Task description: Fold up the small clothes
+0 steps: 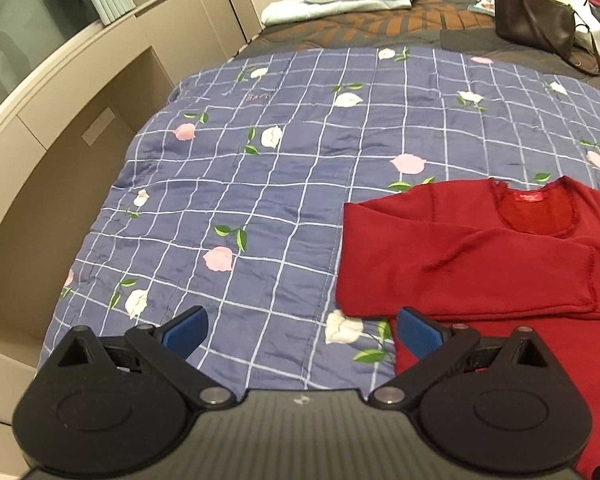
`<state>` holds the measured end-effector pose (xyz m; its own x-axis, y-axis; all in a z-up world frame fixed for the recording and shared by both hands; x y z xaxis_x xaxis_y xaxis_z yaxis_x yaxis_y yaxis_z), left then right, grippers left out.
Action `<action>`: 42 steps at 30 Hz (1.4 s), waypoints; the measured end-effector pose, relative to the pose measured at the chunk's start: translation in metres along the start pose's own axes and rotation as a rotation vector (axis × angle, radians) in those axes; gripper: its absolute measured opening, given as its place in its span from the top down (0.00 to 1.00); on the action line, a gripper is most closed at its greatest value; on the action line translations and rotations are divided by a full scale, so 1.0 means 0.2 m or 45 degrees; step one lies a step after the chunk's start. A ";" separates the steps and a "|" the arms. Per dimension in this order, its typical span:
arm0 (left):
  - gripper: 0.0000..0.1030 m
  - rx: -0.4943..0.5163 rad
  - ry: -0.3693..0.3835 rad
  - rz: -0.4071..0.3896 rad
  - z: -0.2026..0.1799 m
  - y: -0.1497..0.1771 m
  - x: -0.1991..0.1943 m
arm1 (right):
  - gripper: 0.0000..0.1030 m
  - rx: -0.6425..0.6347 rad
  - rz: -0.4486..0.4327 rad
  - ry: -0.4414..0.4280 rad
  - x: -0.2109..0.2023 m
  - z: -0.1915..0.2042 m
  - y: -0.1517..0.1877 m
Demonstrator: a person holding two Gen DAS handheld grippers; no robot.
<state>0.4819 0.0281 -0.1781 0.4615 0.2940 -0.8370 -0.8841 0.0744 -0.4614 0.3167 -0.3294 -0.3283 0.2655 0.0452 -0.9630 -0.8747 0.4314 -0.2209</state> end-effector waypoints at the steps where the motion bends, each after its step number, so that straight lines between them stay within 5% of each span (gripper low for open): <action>1: 0.00 -0.003 -0.008 -0.008 -0.01 0.02 -0.04 | 0.01 0.004 0.003 0.009 0.00 -0.05 0.02; 11: 0.00 -0.046 -0.067 -0.056 -0.11 0.23 -0.43 | 0.01 -0.157 -0.029 0.215 -0.09 -0.52 0.17; 16: 0.00 -0.066 -0.079 -0.088 -0.15 0.32 -0.63 | 0.01 -0.318 -0.102 0.197 -0.15 -0.60 0.21; 24: 0.00 -0.087 -0.115 -0.119 -0.17 0.45 -0.87 | 0.01 -0.569 -0.233 0.189 -0.30 -0.49 0.23; 29: 0.00 -0.095 -0.122 -0.077 -0.16 0.52 -0.92 | 0.01 -0.749 -0.360 0.091 -0.43 -0.36 0.27; 35: 0.00 -0.082 -0.110 0.003 -0.18 0.61 -0.85 | 0.01 -1.074 -0.442 0.006 -0.44 -0.16 0.38; 42: 0.00 -0.064 -0.080 0.127 -0.25 0.74 -0.66 | 0.01 -1.288 -0.408 -0.048 -0.31 0.00 0.51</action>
Point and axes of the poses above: each gripper's, at about its wrist camera, not at the fingertips, and x roughly the way its jaws point, z to its left, y to its underside, the point moved 6 cm from there along x, roughly the way its jaws point, and after that the axes turned 3 degrees about x, right-handed, at the moved point
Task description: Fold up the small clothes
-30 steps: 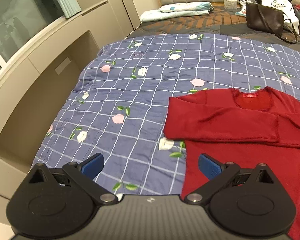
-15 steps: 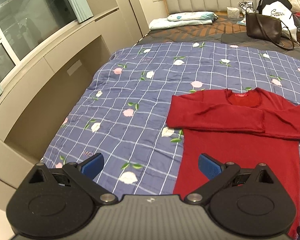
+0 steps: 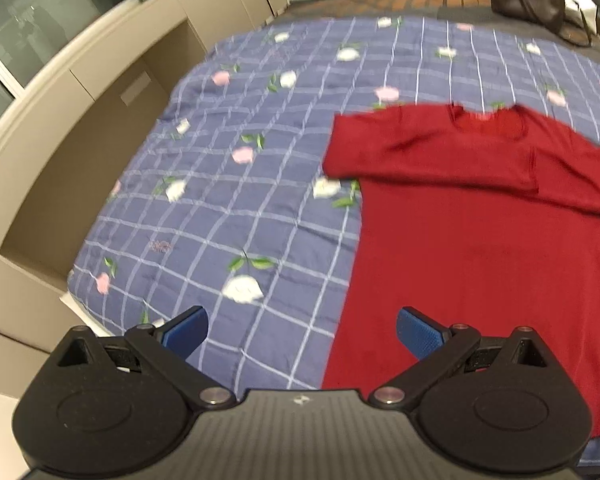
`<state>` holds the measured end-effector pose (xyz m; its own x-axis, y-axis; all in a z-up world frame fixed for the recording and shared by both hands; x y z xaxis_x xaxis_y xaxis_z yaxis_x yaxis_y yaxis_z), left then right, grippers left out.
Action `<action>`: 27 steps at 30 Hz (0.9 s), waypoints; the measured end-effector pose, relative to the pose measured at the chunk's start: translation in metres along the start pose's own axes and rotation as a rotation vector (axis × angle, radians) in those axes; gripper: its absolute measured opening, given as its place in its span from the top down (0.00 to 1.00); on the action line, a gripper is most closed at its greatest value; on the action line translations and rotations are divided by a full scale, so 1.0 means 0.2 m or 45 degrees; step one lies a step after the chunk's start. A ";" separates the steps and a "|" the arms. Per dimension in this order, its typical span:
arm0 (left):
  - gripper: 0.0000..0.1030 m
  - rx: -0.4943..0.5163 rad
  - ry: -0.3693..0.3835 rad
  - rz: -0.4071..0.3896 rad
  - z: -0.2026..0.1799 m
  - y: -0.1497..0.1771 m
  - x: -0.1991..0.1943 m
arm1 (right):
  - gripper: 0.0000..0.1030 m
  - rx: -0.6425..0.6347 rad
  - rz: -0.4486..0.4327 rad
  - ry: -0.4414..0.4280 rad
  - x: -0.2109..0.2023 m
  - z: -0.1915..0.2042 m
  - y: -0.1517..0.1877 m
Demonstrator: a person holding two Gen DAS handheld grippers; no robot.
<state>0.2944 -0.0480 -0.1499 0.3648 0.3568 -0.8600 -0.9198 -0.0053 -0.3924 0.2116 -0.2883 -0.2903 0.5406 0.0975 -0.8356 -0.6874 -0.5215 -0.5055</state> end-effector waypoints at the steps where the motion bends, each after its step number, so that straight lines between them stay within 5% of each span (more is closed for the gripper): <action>1: 0.00 0.000 0.004 0.016 -0.01 0.02 0.03 | 0.02 -0.021 0.002 -0.008 0.02 0.02 0.00; 11: 0.00 0.037 0.036 0.148 -0.10 0.21 0.30 | 0.11 -0.112 -0.040 -0.038 0.14 0.17 0.01; 15: 0.00 0.118 0.063 0.083 -0.14 0.31 0.37 | 0.13 -0.141 -0.056 -0.046 0.13 0.18 0.00; 20: 0.00 0.367 0.055 -0.057 -0.19 0.44 0.40 | 0.15 -0.257 -0.090 -0.072 0.06 0.20 0.04; 27: 0.00 0.563 0.093 -0.132 -0.26 0.57 0.44 | 0.29 -0.383 -0.074 -0.100 0.06 0.28 0.13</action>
Point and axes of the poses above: each gripper's, at about its wrist camera, not at the fingertips, and x roughly the way its jaws point, z to its left, y to its underside, the point moved 6 cm from there along x, roughly the way its jaws point, and after that the axes turned 3 degrees about x, right-handed, at the moved point
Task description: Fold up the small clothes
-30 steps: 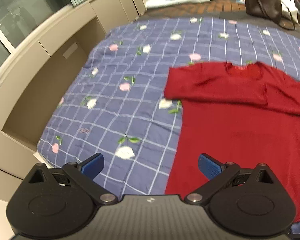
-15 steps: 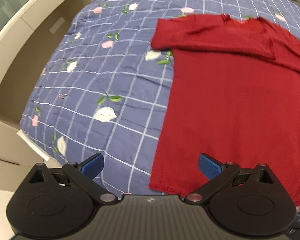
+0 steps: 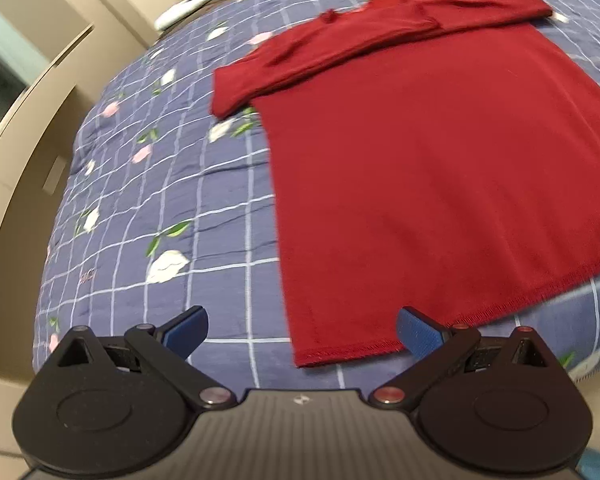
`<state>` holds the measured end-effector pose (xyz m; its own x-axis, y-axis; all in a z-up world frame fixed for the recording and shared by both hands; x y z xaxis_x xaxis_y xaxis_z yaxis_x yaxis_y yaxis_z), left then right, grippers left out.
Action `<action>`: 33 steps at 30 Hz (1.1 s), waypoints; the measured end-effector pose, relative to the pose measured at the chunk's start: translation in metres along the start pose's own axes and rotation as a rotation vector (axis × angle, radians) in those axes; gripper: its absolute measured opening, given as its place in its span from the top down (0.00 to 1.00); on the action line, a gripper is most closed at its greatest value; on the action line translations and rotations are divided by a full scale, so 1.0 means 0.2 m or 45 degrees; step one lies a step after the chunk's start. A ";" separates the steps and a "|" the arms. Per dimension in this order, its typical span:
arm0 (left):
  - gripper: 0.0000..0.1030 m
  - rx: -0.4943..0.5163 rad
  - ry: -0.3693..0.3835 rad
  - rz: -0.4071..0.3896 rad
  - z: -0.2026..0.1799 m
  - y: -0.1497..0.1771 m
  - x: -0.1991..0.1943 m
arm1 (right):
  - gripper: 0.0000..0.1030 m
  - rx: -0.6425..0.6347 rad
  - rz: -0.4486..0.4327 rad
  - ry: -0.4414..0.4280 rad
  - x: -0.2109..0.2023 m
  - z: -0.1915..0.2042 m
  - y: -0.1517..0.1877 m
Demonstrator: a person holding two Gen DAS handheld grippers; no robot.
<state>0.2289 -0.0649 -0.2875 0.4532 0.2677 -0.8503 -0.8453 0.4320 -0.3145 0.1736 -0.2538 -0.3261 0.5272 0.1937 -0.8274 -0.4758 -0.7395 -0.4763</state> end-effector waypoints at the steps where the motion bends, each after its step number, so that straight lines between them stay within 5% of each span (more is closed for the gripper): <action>1: 0.00 0.012 0.011 -0.008 -0.01 0.00 0.00 | 0.29 -0.019 -0.006 0.011 0.00 0.01 0.00; 4: 0.00 0.038 0.059 -0.038 -0.06 0.01 0.01 | 0.38 -0.038 -0.025 0.018 0.02 0.03 -0.01; 6: 0.00 0.078 0.085 -0.069 -0.11 0.02 0.00 | 0.68 -0.001 -0.028 -0.044 0.01 0.03 -0.03; 9: 0.00 0.164 0.119 -0.124 -0.18 0.02 -0.01 | 0.85 0.014 -0.039 -0.043 -0.02 0.02 -0.07; 17: 0.00 0.405 0.139 -0.202 -0.41 0.04 0.03 | 0.91 0.506 -0.012 -0.213 -0.06 -0.25 -0.21; 22: 0.05 0.473 -0.005 -0.220 -0.46 0.01 0.10 | 0.91 0.682 -0.044 -0.277 -0.12 -0.40 -0.29; 25: 0.16 0.478 -0.095 -0.226 -0.41 -0.04 0.15 | 0.91 0.738 -0.055 -0.302 -0.14 -0.46 -0.30; 28: 0.38 0.494 -0.184 -0.218 -0.34 -0.07 0.18 | 0.91 0.734 -0.057 -0.300 -0.14 -0.48 -0.30; 33: 0.91 0.535 -0.242 -0.214 -0.19 -0.08 0.21 | 0.92 0.627 -0.038 -0.295 -0.18 -0.44 -0.28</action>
Point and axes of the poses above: each gripper's, at about its wrist camera, not at the fingertips, and x roughly the way its jaws point, z to its left, y to its underside, the point moved 6 cm from there along x, roughly the way its jaws point, and after that the axes turned 3 degrees about x, right-handed, at the moved point
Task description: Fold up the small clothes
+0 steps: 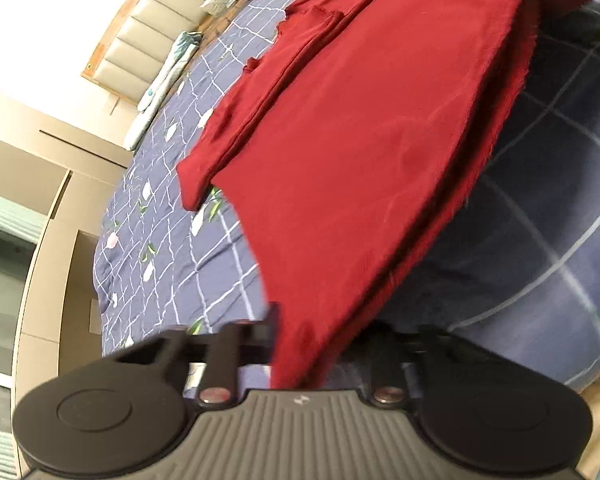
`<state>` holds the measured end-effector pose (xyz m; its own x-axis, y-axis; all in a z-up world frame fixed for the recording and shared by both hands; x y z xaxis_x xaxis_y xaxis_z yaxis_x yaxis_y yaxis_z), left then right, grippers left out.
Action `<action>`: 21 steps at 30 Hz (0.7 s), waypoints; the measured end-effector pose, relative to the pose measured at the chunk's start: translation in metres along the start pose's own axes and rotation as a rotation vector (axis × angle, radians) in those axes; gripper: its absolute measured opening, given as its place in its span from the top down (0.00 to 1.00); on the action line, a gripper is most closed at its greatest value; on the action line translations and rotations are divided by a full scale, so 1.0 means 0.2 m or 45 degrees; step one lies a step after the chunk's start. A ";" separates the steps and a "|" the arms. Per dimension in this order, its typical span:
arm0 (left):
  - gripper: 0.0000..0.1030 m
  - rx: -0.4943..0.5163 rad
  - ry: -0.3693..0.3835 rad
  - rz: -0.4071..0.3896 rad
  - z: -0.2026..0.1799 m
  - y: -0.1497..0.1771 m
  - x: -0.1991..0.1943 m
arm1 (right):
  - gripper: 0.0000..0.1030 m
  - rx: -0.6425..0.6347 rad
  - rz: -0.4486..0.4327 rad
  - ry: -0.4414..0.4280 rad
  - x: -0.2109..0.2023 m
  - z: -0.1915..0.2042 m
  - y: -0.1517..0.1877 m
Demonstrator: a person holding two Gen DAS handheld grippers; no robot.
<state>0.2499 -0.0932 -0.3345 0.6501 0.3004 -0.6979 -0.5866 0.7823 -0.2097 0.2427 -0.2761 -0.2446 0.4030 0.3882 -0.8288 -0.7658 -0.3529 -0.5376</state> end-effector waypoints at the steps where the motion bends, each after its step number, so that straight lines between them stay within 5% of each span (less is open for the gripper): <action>1: 0.93 0.001 0.017 -0.016 0.02 0.00 -0.01 | 0.92 -0.037 0.007 0.006 0.00 0.02 0.01; 14: 0.97 0.206 0.059 -0.178 0.12 -0.03 -0.32 | 0.95 -0.350 0.098 0.014 -0.21 0.15 0.07; 21: 0.96 0.198 0.208 -0.155 0.13 0.02 -0.59 | 0.95 -0.388 0.201 -0.086 -0.43 0.29 0.17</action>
<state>0.1837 -0.1106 -0.2353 0.6173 0.1161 -0.7781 -0.4191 0.8856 -0.2003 0.1526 -0.2716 -0.1817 0.2492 0.3604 -0.8989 -0.6272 -0.6471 -0.4334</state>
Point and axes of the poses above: each gripper's, at about its wrist camera, not at the fingertips, and x roughly the way its jaws point, z to its left, y to its underside, the point moved 6 cm from there along x, roughly the way its jaws point, and after that the axes turned 3 degrees about x, right-handed, at the moved point
